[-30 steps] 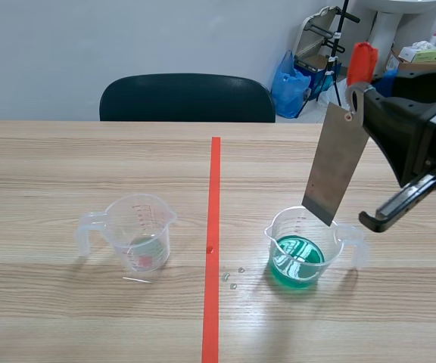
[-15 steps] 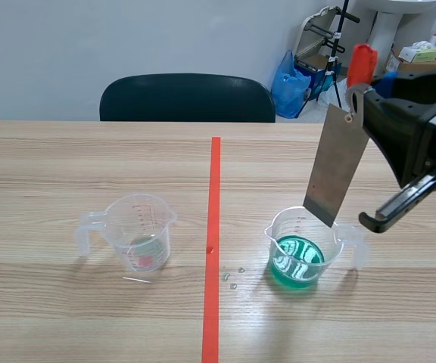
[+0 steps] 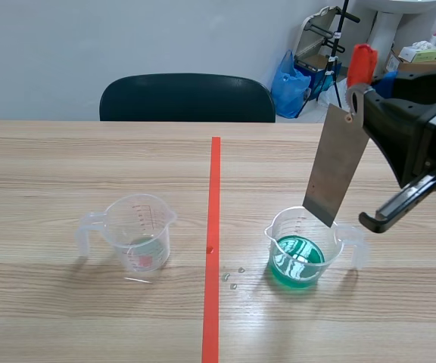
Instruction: Do the redox reaction experiment
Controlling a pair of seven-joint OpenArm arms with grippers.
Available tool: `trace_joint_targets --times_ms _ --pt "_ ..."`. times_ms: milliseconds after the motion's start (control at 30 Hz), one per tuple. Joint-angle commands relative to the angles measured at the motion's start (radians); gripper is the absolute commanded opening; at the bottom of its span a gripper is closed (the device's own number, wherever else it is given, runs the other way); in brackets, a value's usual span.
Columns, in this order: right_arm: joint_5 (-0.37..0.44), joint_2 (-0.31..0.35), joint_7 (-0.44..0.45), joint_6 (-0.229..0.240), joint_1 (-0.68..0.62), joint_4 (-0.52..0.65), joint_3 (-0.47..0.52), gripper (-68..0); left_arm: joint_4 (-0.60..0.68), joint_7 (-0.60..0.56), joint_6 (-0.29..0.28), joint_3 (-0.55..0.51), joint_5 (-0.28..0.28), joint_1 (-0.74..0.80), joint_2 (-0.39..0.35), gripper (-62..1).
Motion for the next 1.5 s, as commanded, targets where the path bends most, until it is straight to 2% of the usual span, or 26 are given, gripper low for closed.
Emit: trace_joint_targets --times_ms 0,133,300,400,567,700,800,1067,1300,1467 --pt "0.01 0.01 0.017 -0.004 0.009 0.018 0.008 -66.2 0.01 0.034 -0.004 0.057 -0.042 -0.072 -0.019 -58.3" --pt "0.01 0.01 0.017 -0.004 0.009 0.018 0.008 -66.2 0.01 0.159 -0.003 0.241 -0.135 -0.276 -0.047 -58.3" --pt "0.01 0.01 0.015 -0.004 0.009 0.018 0.008 -66.2 0.01 0.301 0.019 0.508 -0.174 -0.533 -0.037 -58.3" --pt "0.01 0.01 0.015 -0.004 0.009 0.018 0.008 -66.2 0.01 0.378 0.077 0.65 -0.216 -0.661 -0.008 -58.3" --pt "0.01 0.01 0.015 -0.004 0.009 0.018 0.008 -66.2 0.009 0.473 0.192 0.823 -0.229 -0.811 0.083 -58.3" --pt "0.01 0.01 0.015 -0.004 0.009 0.018 0.008 -66.2 0.009 0.531 0.23 0.93 -0.229 -0.893 0.163 -58.3" --pt "0.01 0.01 0.015 -0.004 0.009 0.018 0.008 -66.2 0.009 0.563 0.258 0.99 -0.229 -0.936 0.214 -58.3" --pt "0.01 0.01 0.015 -0.004 0.009 0.018 0.008 -66.2 0.007 0.608 0.394 1.088 -0.228 -1.011 0.327 -58.3" --pt "0.01 0.01 0.014 -0.004 0.009 0.018 0.008 -66.2 -0.026 0.623 0.403 1.104 -0.221 -1.038 0.392 -58.3" --pt "0.01 0.01 0.014 -0.004 0.009 0.018 0.008 -66.2 -0.077 0.625 0.402 1.104 -0.221 -1.037 0.41 -58.3"
